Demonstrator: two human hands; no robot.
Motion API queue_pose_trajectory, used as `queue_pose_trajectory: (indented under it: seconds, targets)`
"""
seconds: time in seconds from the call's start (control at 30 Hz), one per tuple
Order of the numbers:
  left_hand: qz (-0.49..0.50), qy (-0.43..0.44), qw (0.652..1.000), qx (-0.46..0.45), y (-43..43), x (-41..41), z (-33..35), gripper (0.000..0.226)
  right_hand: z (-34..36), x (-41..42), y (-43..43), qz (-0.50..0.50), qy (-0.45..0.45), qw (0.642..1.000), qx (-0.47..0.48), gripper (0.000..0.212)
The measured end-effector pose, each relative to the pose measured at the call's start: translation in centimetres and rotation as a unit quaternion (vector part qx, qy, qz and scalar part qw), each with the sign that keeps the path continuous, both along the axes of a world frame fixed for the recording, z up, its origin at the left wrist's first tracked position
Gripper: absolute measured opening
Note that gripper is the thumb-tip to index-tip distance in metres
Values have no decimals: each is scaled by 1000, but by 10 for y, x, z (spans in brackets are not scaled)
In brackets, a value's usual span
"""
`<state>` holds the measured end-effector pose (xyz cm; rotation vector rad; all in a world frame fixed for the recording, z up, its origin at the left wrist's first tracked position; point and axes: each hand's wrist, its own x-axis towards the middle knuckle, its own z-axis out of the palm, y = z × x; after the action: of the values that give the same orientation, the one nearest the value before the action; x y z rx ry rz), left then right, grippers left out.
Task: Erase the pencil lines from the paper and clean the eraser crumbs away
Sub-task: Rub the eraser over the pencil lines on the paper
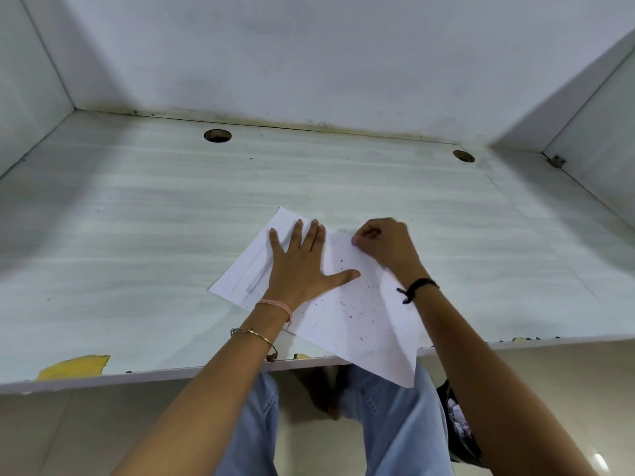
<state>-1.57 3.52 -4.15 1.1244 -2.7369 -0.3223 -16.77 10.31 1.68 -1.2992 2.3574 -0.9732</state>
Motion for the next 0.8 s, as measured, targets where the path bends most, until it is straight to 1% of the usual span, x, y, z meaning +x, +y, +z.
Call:
queue_pose_trajectory:
  seconds: [0.07, 0.13, 0.2, 0.27, 0.3, 0.37, 0.43, 0.5, 0.53, 0.57, 0.63, 0.67, 0.73, 0.8]
  targets:
    - [1, 2, 1000, -4, 1, 2, 0, 119, 6, -14, -2, -34, 11, 999, 19, 5]
    - [0, 1, 1000, -8, 1, 2, 0, 122, 9, -9, -4, -29, 24, 999, 22, 8]
    - [-3, -5, 1000, -15, 0, 1, -1, 118, 9, 9, -4, 16, 32, 999, 10, 9]
    - [-4, -11, 1000, -20, -1, 0, -1, 113, 2, 19, -2, 65, 55, 996, 22, 8]
    - [-3, -12, 1000, -17, -1, 0, 0, 113, -3, 16, -1, 62, 92, 993, 30, 8]
    - [2, -3, 1000, -8, 0, 1, -1, 114, -5, -5, -1, 11, 174, 984, 43, 8]
    - [0, 0, 1000, -10, 1, 2, 0, 111, 0, -26, 1, -23, 192, 980, 40, 8]
    - [-6, -5, 1000, -17, 0, 1, -1, 104, 8, -24, 1, 3, 187, 982, -8, 5]
    - [-10, -8, 1000, -18, 0, 0, -2, 101, 11, -15, 0, 39, 169, 984, -31, 3]
    - [-14, -10, 1000, -21, -1, 0, -3, 99, 11, -3, -1, 81, 145, 986, -31, 2]
    - [-15, -7, 999, -31, -1, 1, -5, 98, 1, 16, 1, 136, 108, 985, 16, 3]
    - [-13, -6, 1000, -27, -1, 1, -4, 97, -6, 15, 2, 128, 97, 987, 24, 3]
    - [-10, -7, 1000, -6, -1, 2, -3, 94, -12, -2, 1, 58, 77, 995, -1, 2]
    - [-12, -8, 1000, -5, 1, 2, 0, 92, -9, -23, 1, -6, 77, 997, 5, 3]
